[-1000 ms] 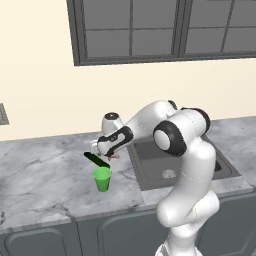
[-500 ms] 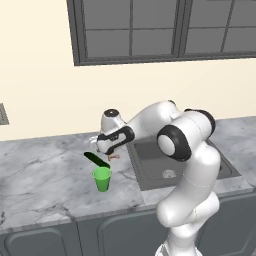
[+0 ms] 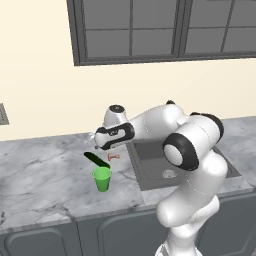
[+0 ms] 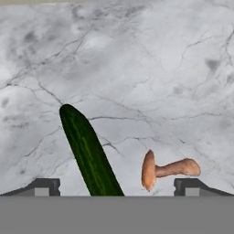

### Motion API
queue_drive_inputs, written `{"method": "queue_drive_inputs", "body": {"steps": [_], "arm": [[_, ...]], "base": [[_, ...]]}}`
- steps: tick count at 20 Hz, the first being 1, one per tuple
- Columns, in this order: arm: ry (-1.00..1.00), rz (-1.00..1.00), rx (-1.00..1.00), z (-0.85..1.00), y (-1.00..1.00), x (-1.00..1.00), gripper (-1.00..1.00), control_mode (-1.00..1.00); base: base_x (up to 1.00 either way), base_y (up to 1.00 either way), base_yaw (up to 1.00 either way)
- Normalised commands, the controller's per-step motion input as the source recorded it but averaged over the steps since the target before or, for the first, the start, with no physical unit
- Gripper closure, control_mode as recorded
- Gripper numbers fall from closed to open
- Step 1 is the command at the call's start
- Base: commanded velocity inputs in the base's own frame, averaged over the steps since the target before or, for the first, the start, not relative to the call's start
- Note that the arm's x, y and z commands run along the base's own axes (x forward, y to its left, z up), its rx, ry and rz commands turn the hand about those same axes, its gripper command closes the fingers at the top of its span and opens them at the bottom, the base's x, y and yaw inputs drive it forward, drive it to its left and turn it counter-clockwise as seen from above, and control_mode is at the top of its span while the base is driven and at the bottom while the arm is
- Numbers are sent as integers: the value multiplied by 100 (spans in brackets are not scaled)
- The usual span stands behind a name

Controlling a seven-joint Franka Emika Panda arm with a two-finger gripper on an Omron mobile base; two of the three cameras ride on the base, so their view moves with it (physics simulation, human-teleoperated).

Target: Remove the cucumber and mushroom from the sink. Then move the bowl and cup from the counter to the sink for washing.

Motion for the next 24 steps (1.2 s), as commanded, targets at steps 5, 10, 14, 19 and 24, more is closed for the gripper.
{"method": "queue_drive_inputs", "body": {"steps": [5,10,14,19,24], "arm": [[0,3,8,11,2,-23,-100,-100],[0,6,0,0,-1,-16,-100,-100],[4,7,2,0,0,-12,-100,-100],[8,11,2,2,0,-15,-100,-100],[15,9,0,5,3,-14,-100,-100]], "base": [[0,0,0],[0,0,0],[0,0,0],[0,0,0],[0,0,0]]}}
